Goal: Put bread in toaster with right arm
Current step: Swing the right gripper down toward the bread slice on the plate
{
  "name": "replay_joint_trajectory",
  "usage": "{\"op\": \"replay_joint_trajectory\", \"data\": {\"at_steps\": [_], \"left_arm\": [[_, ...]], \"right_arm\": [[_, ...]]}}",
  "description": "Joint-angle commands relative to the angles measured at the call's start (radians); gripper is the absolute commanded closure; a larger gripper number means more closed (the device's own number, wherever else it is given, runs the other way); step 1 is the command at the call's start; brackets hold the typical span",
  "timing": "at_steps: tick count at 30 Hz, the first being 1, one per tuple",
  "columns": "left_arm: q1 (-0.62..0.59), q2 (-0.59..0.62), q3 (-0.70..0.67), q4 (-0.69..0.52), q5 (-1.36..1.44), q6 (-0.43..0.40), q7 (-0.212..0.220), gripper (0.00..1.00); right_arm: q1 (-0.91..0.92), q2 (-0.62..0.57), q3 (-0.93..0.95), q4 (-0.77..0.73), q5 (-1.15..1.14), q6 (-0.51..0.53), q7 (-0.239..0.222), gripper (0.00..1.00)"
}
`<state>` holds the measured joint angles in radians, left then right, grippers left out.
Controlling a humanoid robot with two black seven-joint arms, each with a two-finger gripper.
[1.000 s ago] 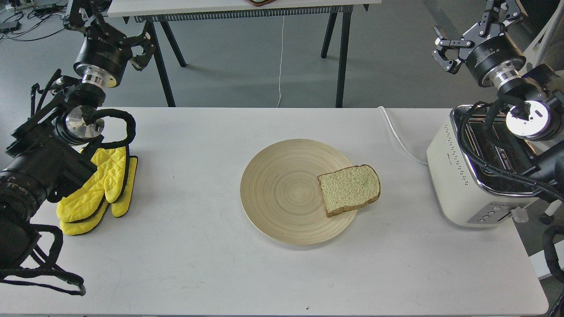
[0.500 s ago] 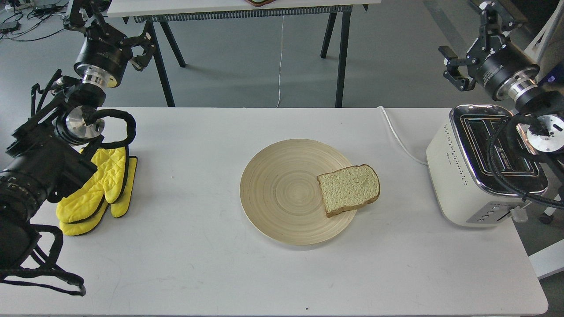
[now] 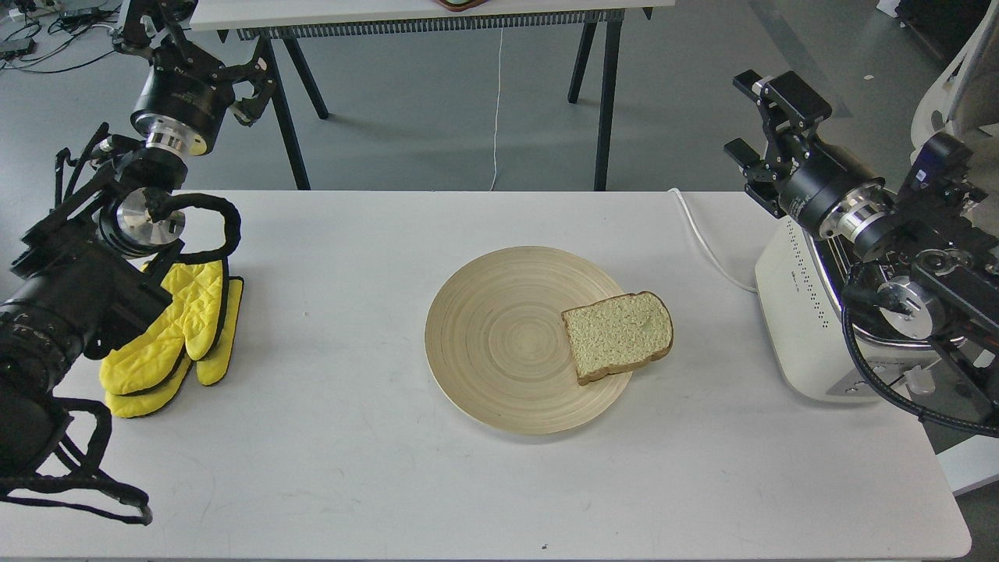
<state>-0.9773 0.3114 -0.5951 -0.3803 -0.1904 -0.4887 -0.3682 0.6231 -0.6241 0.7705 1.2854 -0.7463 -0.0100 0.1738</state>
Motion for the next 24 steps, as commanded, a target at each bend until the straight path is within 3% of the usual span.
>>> {"op": "replay_joint_trajectory", "data": {"at_steps": [1, 10, 18, 24], "left_arm": [[0.000, 0.000, -0.002, 0.000, 0.000, 0.000, 0.000, 0.00], [0.000, 0.000, 0.000, 0.000, 0.000, 0.000, 0.000, 0.00], [0.000, 0.000, 0.000, 0.000, 0.000, 0.000, -0.001, 0.00], [0.000, 0.000, 0.000, 0.000, 0.000, 0.000, 0.000, 0.00]], "right_arm": [[-0.045, 0.000, -0.002, 0.063, -0.144, -0.056, 0.000, 0.01], [-0.131, 0.010, -0.072, 0.124, -0.478, -0.188, -0.007, 0.01], [-0.152, 0.017, -0.279, 0.120, -0.495, -0.349, -0.007, 0.03], [-0.207, 0.021, -0.300, 0.075, -0.482, -0.401, -0.011, 0.07]]}}
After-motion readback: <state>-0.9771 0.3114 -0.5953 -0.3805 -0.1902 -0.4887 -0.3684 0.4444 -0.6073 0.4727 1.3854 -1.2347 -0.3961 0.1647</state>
